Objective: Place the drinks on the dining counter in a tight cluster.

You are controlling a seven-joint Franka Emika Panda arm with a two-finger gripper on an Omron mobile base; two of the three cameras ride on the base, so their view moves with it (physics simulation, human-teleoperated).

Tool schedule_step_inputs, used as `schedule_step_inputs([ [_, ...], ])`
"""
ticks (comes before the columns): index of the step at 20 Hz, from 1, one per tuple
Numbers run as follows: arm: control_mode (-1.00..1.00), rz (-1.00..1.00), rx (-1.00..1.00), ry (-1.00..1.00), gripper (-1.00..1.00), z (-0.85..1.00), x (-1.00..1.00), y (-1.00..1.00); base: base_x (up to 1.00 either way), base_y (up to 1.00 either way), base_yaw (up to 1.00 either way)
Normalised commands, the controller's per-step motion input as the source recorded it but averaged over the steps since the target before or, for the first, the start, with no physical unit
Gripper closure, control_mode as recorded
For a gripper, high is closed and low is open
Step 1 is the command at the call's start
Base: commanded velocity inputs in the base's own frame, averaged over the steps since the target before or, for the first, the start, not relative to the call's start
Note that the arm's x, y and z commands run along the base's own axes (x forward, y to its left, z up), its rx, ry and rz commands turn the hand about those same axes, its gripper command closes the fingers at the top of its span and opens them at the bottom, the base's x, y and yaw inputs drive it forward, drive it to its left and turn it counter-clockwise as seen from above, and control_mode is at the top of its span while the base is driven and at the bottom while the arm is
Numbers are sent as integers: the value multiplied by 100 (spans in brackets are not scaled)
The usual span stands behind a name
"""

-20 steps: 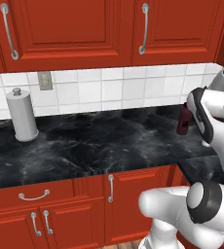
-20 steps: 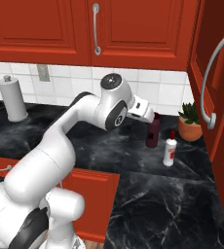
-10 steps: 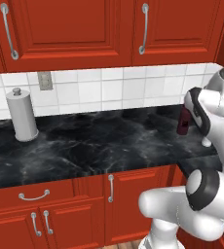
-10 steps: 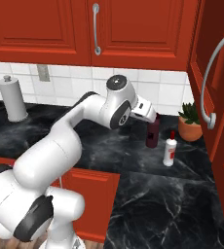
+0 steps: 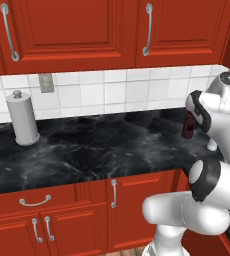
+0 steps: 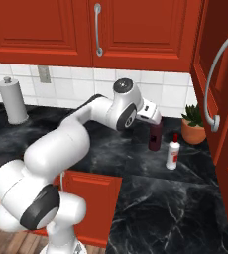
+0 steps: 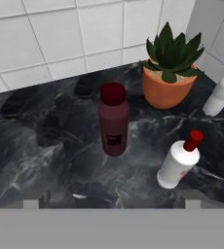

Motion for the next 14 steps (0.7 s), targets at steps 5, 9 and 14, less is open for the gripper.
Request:
schedule_step_inputs([
  [5, -100, 0, 0, 0, -100, -15, 23, -15, 0, 0, 0],
  [9, -100, 0, 0, 0, -100, -10, 22, -10, 0, 0, 0],
  [14, -100, 0, 0, 0, -100, -6, 20, -9, 0, 0, 0],
])
